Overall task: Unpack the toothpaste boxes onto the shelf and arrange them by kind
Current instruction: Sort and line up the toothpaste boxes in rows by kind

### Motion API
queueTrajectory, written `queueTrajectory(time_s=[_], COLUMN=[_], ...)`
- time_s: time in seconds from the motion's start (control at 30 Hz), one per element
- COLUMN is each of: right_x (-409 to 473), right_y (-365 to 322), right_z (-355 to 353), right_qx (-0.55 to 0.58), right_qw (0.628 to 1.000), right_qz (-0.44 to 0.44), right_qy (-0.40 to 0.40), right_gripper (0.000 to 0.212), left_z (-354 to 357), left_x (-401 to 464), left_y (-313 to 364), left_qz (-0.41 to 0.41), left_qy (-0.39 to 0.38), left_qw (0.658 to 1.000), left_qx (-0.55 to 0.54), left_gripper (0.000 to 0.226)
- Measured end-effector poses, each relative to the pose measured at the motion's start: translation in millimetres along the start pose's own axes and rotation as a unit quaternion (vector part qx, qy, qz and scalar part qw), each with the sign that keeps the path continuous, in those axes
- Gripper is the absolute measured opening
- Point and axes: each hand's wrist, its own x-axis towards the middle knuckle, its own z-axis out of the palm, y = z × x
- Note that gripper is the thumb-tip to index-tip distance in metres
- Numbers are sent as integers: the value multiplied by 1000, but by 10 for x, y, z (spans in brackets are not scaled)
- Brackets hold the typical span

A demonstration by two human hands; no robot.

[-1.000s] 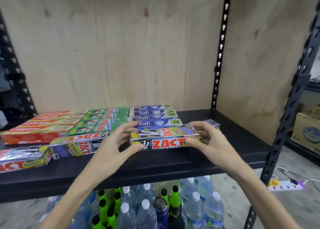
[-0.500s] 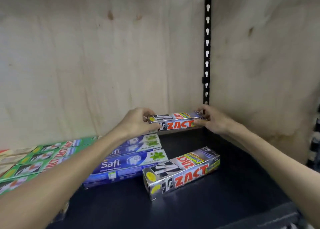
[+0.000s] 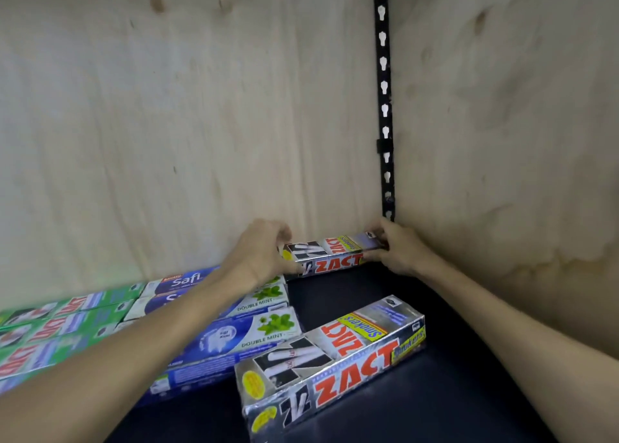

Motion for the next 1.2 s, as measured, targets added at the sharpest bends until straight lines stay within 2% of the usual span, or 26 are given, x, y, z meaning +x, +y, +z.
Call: queueTrajectory(time_s=[0.13,0.3,0.4,0.47,0.6,0.73,0.83,1.0,1.13,1.2], right_x=[-65,-218,-386,-546,-1078,-1601,-1858,-2240,-2414,-2460], right_y=[-20,-31,-110,-167,-309,-416,-456,-582,-582,-544], right_z=[-30,5,-32,-85,-217,-315,-374,-488,-532,-581], right_qx=[1,16,45,71,101,178,221,164,67,27], right_qw=[1000,999,996,992,984,981,975,983,991,994], right_qz=[9,7,-12,-27,-77,-52,-17,-25,-59,-71], right_qy=[26,47,74,100,128,51,-5,-72,-95,-82], right_gripper=[60,44,29,23,28,44,63,59,64,61], left_z=[32,35,-89,-231,-506,-589,-553,-492,-525,-553], left_x=[-59,-149,-310,-524,-1180,-1852,-2174,-2495,-2558,-2568], left_y=[17,81,161,237,354,365,307,261,261,303], left_qz=[-35,-79,-92,-74,-6,51,72,81,96,97], left_qy=[18,4,15,54,106,132,85,27,30,28], left_qw=[999,997,995,993,984,977,985,991,990,990], left_qx=[19,13,-40,-77,-142,-157,-130,-101,-96,-100], left_gripper=[29,26,20,16,14,9,15,33,26,26])
